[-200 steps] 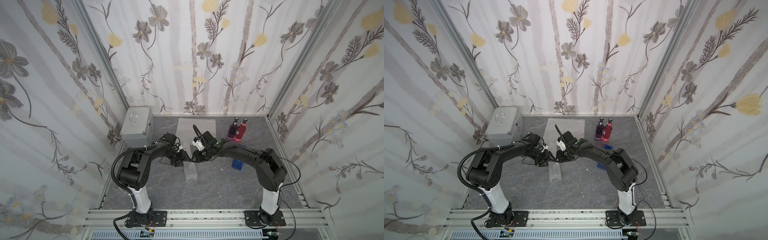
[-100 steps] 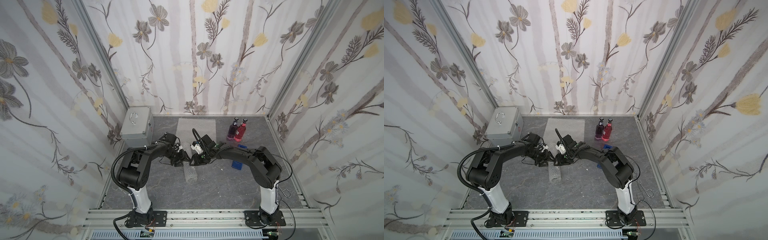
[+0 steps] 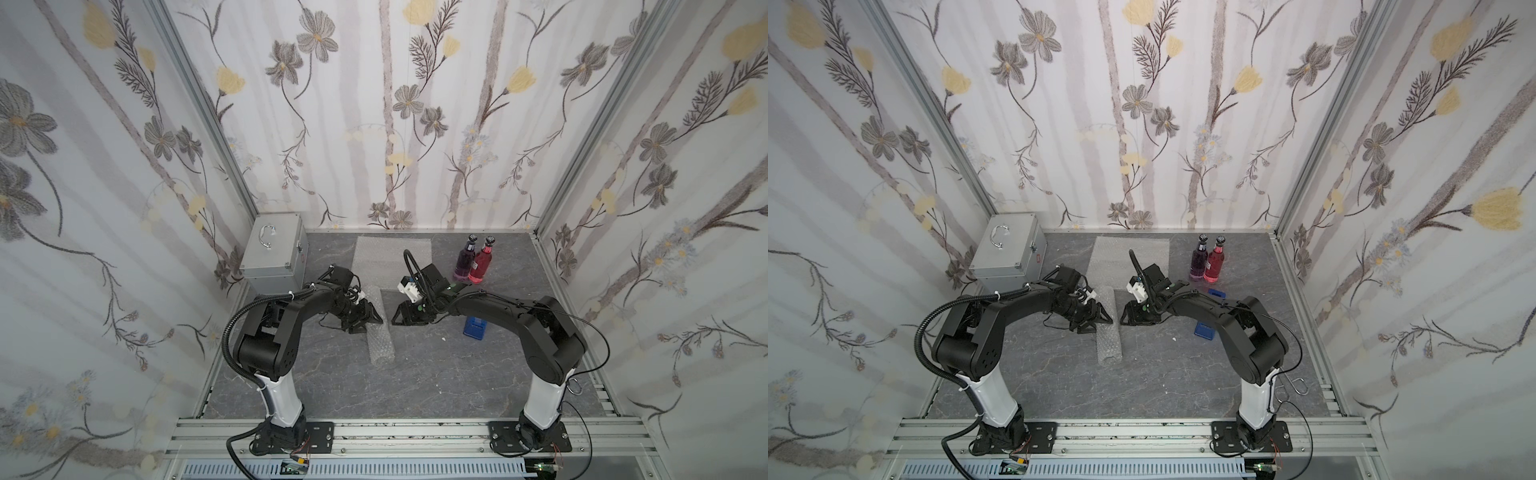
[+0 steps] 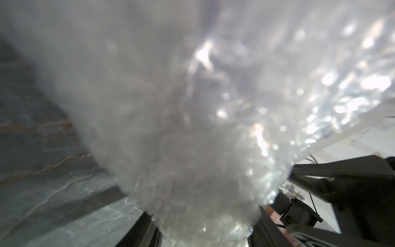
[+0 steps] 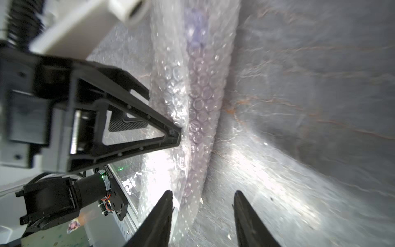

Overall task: Wrap wine bottles in bubble wrap
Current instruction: Stick the tape on the bubble wrap.

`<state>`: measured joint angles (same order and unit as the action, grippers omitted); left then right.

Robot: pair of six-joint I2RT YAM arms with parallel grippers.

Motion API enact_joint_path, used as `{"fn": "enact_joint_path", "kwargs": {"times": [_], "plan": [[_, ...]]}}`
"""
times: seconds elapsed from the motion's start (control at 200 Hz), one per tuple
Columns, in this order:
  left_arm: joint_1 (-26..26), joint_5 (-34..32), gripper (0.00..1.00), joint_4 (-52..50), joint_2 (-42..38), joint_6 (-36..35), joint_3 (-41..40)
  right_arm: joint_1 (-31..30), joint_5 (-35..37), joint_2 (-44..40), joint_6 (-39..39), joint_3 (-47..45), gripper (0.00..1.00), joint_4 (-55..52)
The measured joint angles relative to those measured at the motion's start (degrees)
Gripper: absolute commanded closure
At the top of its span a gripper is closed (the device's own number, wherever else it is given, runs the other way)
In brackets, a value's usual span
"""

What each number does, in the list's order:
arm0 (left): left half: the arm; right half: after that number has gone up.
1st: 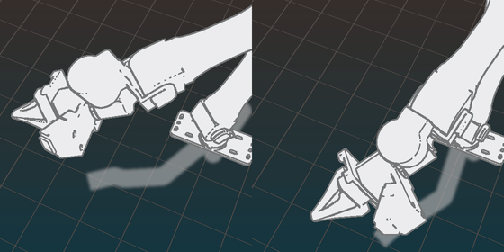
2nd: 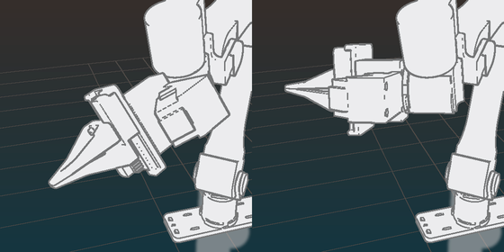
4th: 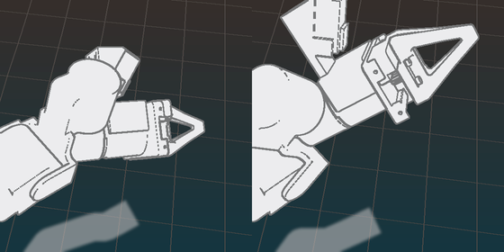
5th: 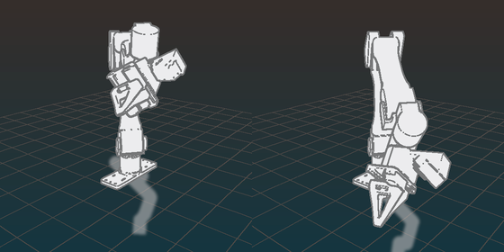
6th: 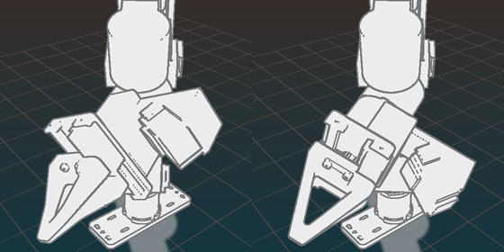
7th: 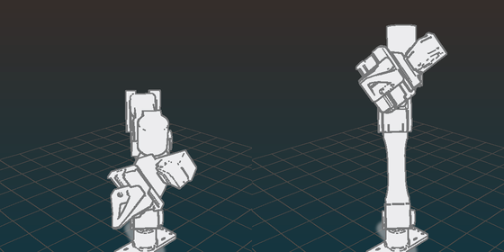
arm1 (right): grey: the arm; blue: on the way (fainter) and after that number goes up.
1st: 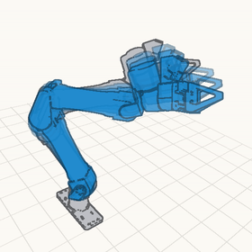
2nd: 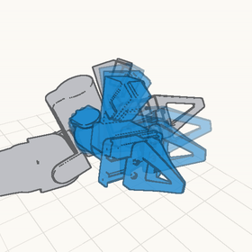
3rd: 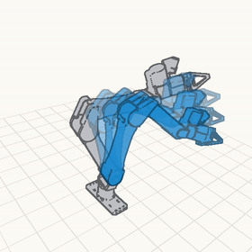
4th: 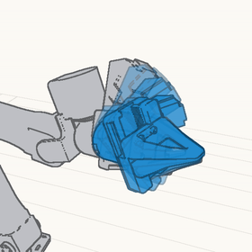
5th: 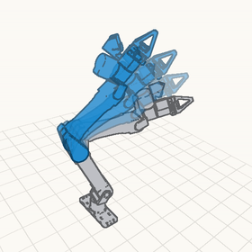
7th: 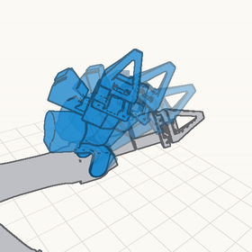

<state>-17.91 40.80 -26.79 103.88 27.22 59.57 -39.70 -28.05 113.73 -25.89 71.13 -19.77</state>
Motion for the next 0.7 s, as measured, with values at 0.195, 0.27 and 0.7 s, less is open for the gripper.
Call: {"fn": "enact_joint_path", "kwargs": {"times": [0.195, 0.27, 0.7], "plan": [[0.0, 0.0, 0.43, 0.0, 0.0, 0.0, 0.0, -1.4, -1.9, -0.2, -1.9, 2.3, 1.0, -0.3], [0.0, 0.0, 0.43, 0.0, 0.0, 0.0, 0.0, -2.1, -3.8, 1.8, -3.1, 3.0, 1.0, 1.2], [-0.1, -0.1, 0.43, 0.0, 0.0, 0.0, 0.1, -4.2, -11.9, 9.4, -9.1, 2.7, 1.0, 9.5]]}}
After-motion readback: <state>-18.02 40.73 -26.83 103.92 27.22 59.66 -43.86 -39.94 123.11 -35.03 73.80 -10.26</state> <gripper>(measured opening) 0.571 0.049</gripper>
